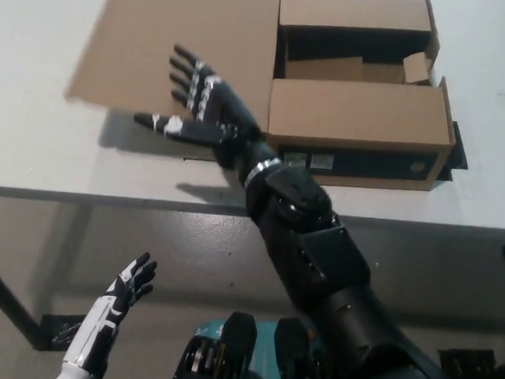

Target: A small storage box is placed at the center of the table and the robot uses its right hand to slide under its lid and push it upwards to open it

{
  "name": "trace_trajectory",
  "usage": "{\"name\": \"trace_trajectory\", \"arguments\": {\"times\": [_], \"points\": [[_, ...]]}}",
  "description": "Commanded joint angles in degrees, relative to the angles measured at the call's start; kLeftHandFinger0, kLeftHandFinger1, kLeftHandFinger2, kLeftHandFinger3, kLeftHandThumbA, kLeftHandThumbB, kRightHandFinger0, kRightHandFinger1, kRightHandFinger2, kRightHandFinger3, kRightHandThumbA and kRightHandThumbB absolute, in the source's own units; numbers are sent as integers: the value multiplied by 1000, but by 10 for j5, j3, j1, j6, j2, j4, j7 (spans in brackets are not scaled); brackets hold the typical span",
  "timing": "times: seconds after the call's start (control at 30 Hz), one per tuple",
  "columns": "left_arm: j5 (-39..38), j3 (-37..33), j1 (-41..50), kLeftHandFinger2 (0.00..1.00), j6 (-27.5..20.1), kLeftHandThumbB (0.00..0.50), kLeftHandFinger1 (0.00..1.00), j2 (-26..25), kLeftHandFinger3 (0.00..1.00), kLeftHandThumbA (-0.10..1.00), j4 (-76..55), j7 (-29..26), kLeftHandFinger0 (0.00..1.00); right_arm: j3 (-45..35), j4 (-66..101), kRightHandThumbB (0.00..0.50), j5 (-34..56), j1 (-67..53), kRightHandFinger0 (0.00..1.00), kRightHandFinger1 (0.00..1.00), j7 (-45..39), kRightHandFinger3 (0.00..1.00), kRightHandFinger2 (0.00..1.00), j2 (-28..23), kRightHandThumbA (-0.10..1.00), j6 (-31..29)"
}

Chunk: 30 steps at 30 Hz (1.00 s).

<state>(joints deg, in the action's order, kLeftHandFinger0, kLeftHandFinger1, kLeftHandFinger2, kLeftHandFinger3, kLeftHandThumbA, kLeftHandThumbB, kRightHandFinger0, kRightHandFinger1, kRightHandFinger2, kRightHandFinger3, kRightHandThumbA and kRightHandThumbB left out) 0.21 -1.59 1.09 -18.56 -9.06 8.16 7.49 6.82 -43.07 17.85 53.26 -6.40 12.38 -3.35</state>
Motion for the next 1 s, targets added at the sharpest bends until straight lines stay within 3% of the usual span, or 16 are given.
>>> {"name": "trace_trajectory", "arguments": {"times": [0.0,0.2,0.4,0.57,0.63,0.67,0.8,0.9,0.97], "points": [[7,-2,-13,1000,-25,264,1000,-5,1000,1000,-2,1,1000,-18,168,385,25,46,1000,1000,-23,1000,1000,2,1000,57],[9,-5,-12,1000,-16,299,1000,-5,1000,1000,-7,4,1000,-77,397,403,128,82,1000,1000,2,1000,1000,-27,1000,138],[10,-3,-8,1000,-17,270,1000,-6,1000,1000,-9,1,1000,-104,613,392,101,36,1000,1000,37,1000,1000,-104,1000,160],[8,1,-7,1000,-15,302,1000,-12,1000,1000,-13,1,1000,-140,783,358,35,-68,1000,1000,22,1000,1000,-199,1000,124],[8,4,-13,1000,-14,287,1000,-14,1000,1000,-10,1,1000,-168,843,393,59,-129,1000,1000,21,1000,1000,-239,1000,124],[6,6,-13,1000,-12,294,1000,-15,1000,1000,-11,0,1000,-173,864,388,68,-160,1000,1000,17,1000,1000,-251,1000,122],[-5,8,-16,1000,-5,301,1000,-16,1000,1000,-7,4,1000,-189,914,384,81,-296,1000,1000,-5,1000,1000,-282,1000,78],[-5,5,-18,1000,-2,300,1000,-17,1000,1000,-6,8,1000,-205,921,339,81,-415,1000,1000,-24,1000,1000,-289,1000,21],[0,4,-21,1000,-1,304,1000,-17,1000,1000,-6,7,1000,-212,900,366,81,-494,1000,1000,-37,1000,1000,-280,1000,-16]]}}
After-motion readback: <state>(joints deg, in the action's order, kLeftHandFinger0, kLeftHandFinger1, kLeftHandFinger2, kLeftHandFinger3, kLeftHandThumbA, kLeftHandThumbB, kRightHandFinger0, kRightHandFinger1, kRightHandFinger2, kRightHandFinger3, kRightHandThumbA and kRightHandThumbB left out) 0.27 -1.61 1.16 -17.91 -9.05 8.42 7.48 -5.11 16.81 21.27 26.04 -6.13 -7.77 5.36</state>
